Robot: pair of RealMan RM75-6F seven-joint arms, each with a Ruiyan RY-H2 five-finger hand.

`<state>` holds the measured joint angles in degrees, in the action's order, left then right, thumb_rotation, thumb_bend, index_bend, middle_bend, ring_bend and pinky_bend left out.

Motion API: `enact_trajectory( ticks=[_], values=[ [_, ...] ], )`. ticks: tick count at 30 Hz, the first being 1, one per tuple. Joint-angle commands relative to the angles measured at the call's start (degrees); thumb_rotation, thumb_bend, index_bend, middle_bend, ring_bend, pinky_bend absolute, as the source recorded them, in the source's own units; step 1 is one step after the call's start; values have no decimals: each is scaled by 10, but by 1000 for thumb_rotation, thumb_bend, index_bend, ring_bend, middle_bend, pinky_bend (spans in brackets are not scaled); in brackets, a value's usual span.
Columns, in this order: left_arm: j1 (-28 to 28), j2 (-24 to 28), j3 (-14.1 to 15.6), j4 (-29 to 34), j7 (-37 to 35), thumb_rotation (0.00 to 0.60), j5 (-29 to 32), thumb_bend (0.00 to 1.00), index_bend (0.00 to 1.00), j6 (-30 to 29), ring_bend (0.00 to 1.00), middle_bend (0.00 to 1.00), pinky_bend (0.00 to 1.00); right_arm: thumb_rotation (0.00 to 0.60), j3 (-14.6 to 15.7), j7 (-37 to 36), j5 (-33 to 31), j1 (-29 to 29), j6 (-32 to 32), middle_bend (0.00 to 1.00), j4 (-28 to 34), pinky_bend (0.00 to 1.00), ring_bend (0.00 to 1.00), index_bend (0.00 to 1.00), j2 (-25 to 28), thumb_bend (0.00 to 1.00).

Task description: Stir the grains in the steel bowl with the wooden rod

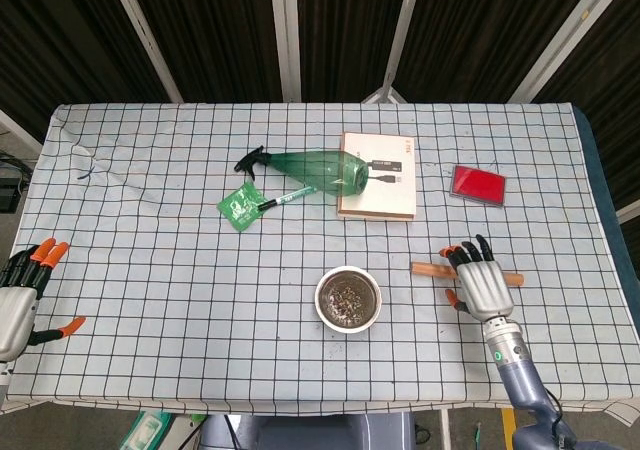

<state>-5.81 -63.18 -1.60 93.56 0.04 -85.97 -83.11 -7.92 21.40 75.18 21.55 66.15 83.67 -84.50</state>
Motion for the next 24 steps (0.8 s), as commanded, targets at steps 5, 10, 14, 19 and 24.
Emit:
enact_trajectory(
  ticks=[5, 10, 14, 19, 24],
  values=[
    [-1, 2, -1, 0, -6, 600, 4, 56, 0, 4, 0, 0, 0, 600, -9, 19, -19, 22, -16, 322, -31, 0, 179, 309, -34, 328],
    [-3, 3, -1, 2, -6, 600, 7, 56, 0, 7, 0, 0, 0, 600, -17, 19, -32, 31, -21, 364, -43, 0, 203, 390, -47, 328],
    [-3, 3, -1, 2, -7, 600, 8, 56, 0, 9, 0, 0, 0, 600, -21, 16, -37, 37, -24, 372, -48, 0, 206, 409, -53, 328],
    [-3, 4, -1, 2, -10, 600, 8, 56, 0, 10, 0, 0, 0, 600, -22, 21, -45, 44, -30, 373, -48, 0, 206, 410, -57, 328],
    [-4, 5, -1, 3, -10, 600, 9, 56, 0, 10, 0, 0, 0, 600, -27, 35, -63, 52, -38, 372, -51, 0, 206, 410, -60, 328]
  ],
)
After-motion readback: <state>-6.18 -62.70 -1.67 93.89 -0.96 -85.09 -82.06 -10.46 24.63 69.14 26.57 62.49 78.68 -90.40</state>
